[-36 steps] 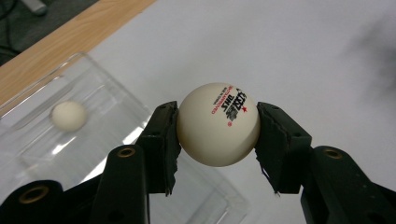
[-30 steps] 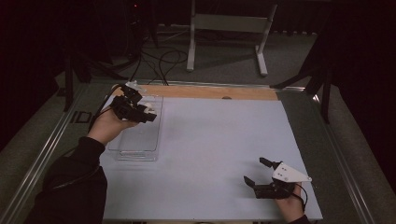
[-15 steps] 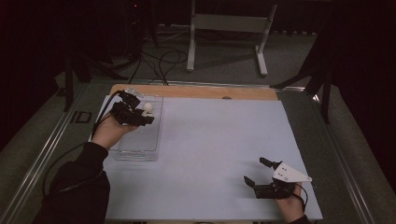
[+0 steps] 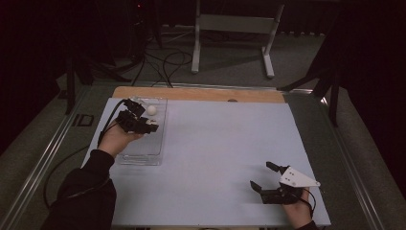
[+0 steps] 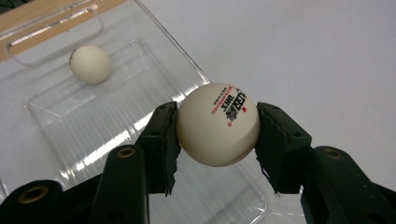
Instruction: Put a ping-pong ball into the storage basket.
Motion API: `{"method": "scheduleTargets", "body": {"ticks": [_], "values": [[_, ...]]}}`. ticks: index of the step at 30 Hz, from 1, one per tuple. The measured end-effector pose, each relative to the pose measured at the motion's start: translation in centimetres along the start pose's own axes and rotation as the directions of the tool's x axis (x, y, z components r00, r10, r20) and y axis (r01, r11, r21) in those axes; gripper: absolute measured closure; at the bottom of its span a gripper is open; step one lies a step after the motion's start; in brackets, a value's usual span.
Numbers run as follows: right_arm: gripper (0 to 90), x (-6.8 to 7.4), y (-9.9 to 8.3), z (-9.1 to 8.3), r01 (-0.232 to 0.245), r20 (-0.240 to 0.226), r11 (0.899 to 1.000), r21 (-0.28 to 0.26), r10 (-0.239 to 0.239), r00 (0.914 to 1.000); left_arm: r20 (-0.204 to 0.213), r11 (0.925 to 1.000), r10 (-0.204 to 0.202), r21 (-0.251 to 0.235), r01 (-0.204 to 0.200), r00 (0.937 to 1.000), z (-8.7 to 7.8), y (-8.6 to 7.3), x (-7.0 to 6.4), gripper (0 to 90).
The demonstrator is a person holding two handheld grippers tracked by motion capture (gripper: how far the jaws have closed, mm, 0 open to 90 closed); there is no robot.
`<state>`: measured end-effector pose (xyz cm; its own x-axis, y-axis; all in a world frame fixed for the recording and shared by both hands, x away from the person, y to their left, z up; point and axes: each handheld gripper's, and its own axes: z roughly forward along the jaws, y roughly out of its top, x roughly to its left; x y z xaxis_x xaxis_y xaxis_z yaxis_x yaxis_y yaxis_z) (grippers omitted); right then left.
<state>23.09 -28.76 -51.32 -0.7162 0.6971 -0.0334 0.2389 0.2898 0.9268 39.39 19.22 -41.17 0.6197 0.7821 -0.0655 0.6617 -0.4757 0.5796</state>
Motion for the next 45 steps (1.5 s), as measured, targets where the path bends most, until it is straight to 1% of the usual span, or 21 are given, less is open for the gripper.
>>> {"method": "scheduleTargets", "body": {"ticks": [1, 5, 10, 15, 19, 20, 21, 23, 24, 27, 29, 31, 33, 34, 36, 38, 40, 41, 42, 43, 45], "values": [[8.8, 0.0, 0.0, 0.0, -0.001, -0.001, 1.0, -0.001, 0.001, 1.0, -0.001, 1.0, -0.007, 0.004, 0.007, 1.0, 0.2, -0.1, 0.0, 52.3], [8.8, 0.0, 0.0, 0.0, 0.001, 0.001, 1.0, 0.0, -0.001, 1.0, -0.001, 0.9998, -0.006, 0.02, 0.006, 1.0, 0.7, -0.3, 0.1, 52.3], [8.8, 0.0, 0.0, 0.0, -0.003, -0.002, 1.0, 0.0, 0.003, 1.0, 0.001, 0.9994, -0.018, 0.029, 0.018, 0.9998, 1.3, -0.6, 0.3, 52.3], [8.8, 0.0, 0.0, 0.0, -0.002, -0.001, 1.0, 0.001, 0.002, 1.0, 0.003, 0.9986, -0.037, 0.04, 0.036, 0.9993, 1.8, -0.9, 0.6, 52.2], [8.8, 0.0, 0.0, 0.0, -0.004, -0.001, 1.0, 0.0, 0.004, 1.0, 0.004, 0.9973, -0.031, 0.067, 0.031, 0.9995, 2.4, -1.0, 0.7, 52.2], [8.8, 0.0, 0.0, 0.0, -0.004, -0.001, 1.0, 0.0, 0.004, 1.0, 0.008, 0.997, -0.04, 0.067, 0.039, 0.9992, 2.6, -1.1, 0.7, 52.2], [8.8, 0.0, 0.0, 0.0, -0.004, -0.001, 1.0, -0.001, 0.004, 1.0, 0.014, 0.9965, -0.043, 0.073, 0.042, 0.999, 2.7, -1.1, 0.7, 52.2], [8.8, 0.0, 0.0, 0.0, -0.004, 0.0, 1.0, 0.001, 0.004, 1.0, 0.011, 0.9955, -0.047, 0.083, 0.046, 0.9989, 3.1, -1.2, 0.7, 52.2], [8.8, 0.0, 0.0, 0.0, -0.004, -0.001, 1.0, 0.001, 0.004, 1.0, 0.019, 0.995, -0.049, 0.088, 0.048, 0.9986, 3.2, -1.2, 0.7, 52.2], [8.8, 0.0, 0.0, 0.0, -0.005, -0.001, 1.0, 0.0, 0.005, 1.0, 0.025, 0.9926, -0.05, 0.112, 0.046, 0.9985, 3.7, -1.3, 0.7, 52.2], [8.8, 0.0, 0.0, 0.0, -0.005, -0.001, 1.0, 0.0, 0.005, 1.0, 0.01, 0.9906, -0.055, 0.126, 0.054, 0.9984, 3.9, -1.3, 0.7, 52.2], [8.8, 0.0, 0.0, 0.0, -0.005, -0.002, 1.0, 0.0, 0.005, 1.0, 0.021, 0.9901, -0.06, 0.128, 0.057, 0.998, 4.1, -1.4, 0.8, 52.1], [8.8, 0.0, 0.0, 0.0, -0.004, 0.0, 1.0, 0.0, 0.004, 1.0, 0.012, 0.9872, -0.057, 0.15, 0.055, 0.9983, 4.4, -1.4, 0.7, 52.2], [8.8, 0.0, 0.0, 0.0, -0.003, 0.0, 1.0, -0.001, 0.003, 1.0, 0.02, 0.9867, -0.057, 0.153, 0.053, 0.9982, 4.5, -1.4, 0.7, 52.2], [8.8, 0.0, 0.0, 0.0, -0.003, 0.002, 1.0, -0.002, 0.003, 1.0, 0.0, 0.9828, -0.054, 0.177, 0.054, 0.9985, 4.7, -1.5, 0.7, 52.2], [8.8, 0.0, 0.0, 0.0, -0.006, 0.002, 1.0, -0.004, 0.006, 1.0, 0.025, 0.9812, -0.064, 0.184, 0.059, 0.9976, 5.0, -1.5, 0.7, 52.1], [8.8, 0.0, 0.0, 0.0, -0.003, 0.003, 1.0, -0.002, 0.003, 1.0, 0.009, 0.9781, -0.061, 0.2, 0.058, 0.9981, 5.3, -1.5, 0.7, 52.1], [8.8, 0.0, 0.0, 0.0, -0.004, 0.002, 1.0, -0.003, 0.004, 1.0, 0.026, 0.9777, -0.068, 0.201, 0.061, 0.9973, 5.4, -1.6, 0.7, 52.1], [8.8, 0.0, 0.0, 0.0, 0.0, 0.003, 1.0, -0.003, 0.0, 1.0, 0.023, 0.9765, -0.074, 0.205, 0.067, 0.997, 5.5, -1.6, 0.7, 52.1], [8.8, 0.0, 0.0, 0.0, 0.0, 0.003, 1.0, -0.003, 0.0, 1.0, 0.018, 0.9756, -0.066, 0.211, 0.06, 0.9977, 5.6, -1.6, 0.7, 52.1], [8.8, 0.0, 0.0, -0.1, -0.004, 0.004, 1.0, -0.003, 0.004, 1.0, 0.029, 0.9761, -0.07, 0.208, 0.063, 0.9971, 5.6, -1.6, 0.7, 52.1]]}}
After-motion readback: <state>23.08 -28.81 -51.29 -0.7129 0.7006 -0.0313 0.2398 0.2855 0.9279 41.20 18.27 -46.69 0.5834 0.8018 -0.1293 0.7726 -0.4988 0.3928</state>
